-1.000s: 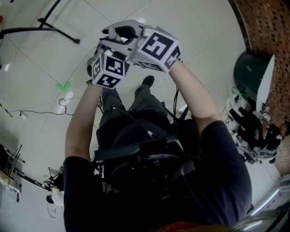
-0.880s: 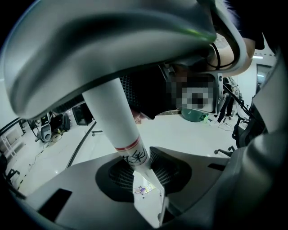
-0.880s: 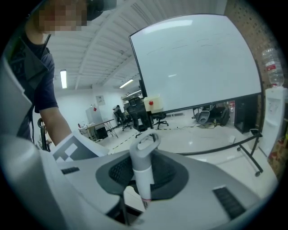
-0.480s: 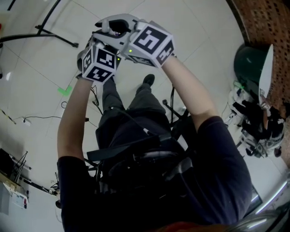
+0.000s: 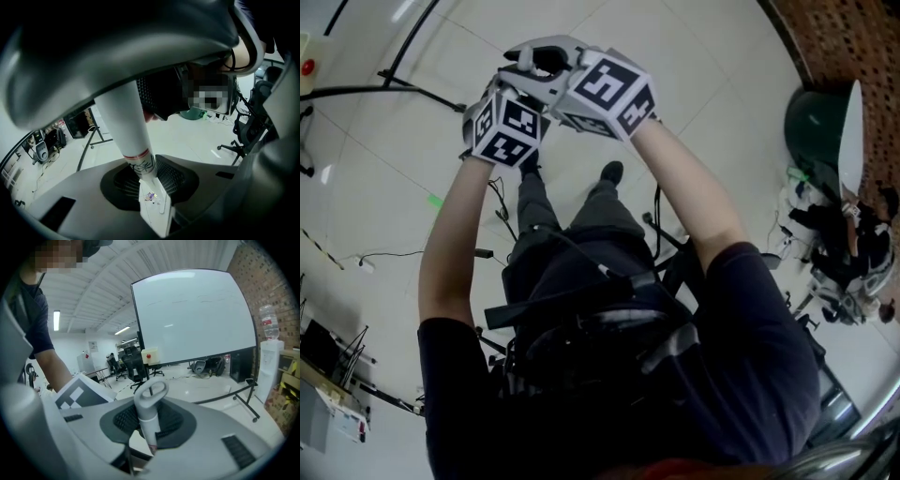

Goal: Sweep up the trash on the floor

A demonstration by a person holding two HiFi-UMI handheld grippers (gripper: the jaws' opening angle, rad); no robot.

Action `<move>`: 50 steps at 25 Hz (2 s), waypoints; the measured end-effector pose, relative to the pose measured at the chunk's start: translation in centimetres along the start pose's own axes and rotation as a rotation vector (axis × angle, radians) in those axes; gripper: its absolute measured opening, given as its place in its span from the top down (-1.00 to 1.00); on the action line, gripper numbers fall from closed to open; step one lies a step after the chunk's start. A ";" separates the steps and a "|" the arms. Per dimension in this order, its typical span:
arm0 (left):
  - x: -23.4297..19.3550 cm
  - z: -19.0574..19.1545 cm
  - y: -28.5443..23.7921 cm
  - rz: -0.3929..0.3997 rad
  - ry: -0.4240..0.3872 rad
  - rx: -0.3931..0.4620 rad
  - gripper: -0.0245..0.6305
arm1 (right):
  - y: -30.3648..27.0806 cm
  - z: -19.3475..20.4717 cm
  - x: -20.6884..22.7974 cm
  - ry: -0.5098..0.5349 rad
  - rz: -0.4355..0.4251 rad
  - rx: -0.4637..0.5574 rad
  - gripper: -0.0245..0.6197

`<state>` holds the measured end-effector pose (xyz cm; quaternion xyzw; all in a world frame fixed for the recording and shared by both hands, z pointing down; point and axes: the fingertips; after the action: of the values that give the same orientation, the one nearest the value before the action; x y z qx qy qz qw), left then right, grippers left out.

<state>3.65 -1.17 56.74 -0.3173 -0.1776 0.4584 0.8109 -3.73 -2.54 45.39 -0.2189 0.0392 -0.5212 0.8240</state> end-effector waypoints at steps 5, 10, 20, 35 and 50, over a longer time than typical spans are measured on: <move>1.7 -0.5 1.6 0.111 0.056 0.002 0.66 | 1.8 -0.5 -1.7 -0.002 -0.036 -0.051 0.60; 3.3 -1.7 4.1 0.170 -0.058 0.003 0.66 | 3.5 -2.1 -2.9 -0.039 -0.020 -0.028 0.61; 2.2 -8.5 10.8 0.210 -0.069 0.138 0.67 | 5.8 -11.4 -4.6 0.020 0.015 0.086 0.62; 3.1 -19.9 18.4 0.208 -0.178 0.464 0.41 | 18.7 -23.0 -4.2 0.044 0.323 0.478 0.65; 14.4 -22.9 16.6 0.419 -0.384 0.511 0.68 | 28.6 -22.4 -8.0 0.047 0.365 0.580 0.66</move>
<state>13.88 9.42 28.58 -0.0426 -0.1373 0.6949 0.7045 10.19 7.65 12.44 0.0474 -0.0532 -0.3594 0.9305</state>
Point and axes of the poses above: the fingertips, and each gripper's own axes: y backward along the fingers, x to its right, z out of its underside, and after that the axes turned 4 degrees about y, right-handed
